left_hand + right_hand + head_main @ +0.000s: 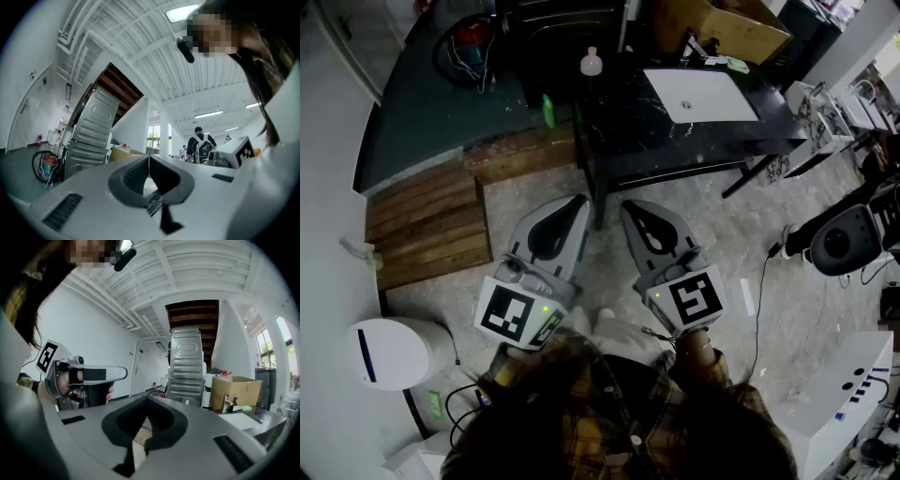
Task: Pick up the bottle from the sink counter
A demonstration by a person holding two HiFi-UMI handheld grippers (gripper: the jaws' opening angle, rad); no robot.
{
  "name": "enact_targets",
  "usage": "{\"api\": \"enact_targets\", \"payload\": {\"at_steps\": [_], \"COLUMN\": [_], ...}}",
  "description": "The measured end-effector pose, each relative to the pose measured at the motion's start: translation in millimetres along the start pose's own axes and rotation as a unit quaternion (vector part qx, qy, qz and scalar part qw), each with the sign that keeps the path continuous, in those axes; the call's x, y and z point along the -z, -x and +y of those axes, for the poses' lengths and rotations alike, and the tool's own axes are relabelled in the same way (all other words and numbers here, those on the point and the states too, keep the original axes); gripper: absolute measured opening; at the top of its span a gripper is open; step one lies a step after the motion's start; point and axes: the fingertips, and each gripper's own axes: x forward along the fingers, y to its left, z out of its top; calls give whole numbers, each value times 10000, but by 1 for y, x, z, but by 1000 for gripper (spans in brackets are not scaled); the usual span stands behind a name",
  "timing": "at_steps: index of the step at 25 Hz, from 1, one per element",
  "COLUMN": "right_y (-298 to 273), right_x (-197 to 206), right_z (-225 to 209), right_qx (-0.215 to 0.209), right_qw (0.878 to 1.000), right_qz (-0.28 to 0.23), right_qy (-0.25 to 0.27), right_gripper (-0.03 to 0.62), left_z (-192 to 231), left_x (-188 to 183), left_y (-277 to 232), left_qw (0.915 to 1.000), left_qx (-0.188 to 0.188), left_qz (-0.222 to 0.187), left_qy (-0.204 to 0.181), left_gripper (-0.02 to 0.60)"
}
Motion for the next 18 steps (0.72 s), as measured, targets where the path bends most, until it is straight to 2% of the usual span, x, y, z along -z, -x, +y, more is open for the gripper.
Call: {"api": "enact_targets", "payload": {"at_steps": [9, 18], "right_y": [7, 30], "right_x": [-5, -2], "right_z": [1, -2], "right_qx": [-52, -171], "right_qw": [9998, 9995], "right_qz": [-173, -272], "right_qy": [19, -40], "right_gripper": [15, 15], "left_z": [-6, -25], "left_x": [0, -2], "left_y": [-2, 4], "left_qw": [10000, 9998], "left_qx": [28, -142], "left_qz": [-32, -94], "left_qy": [-9, -102], "left_gripper": [21, 21]}}
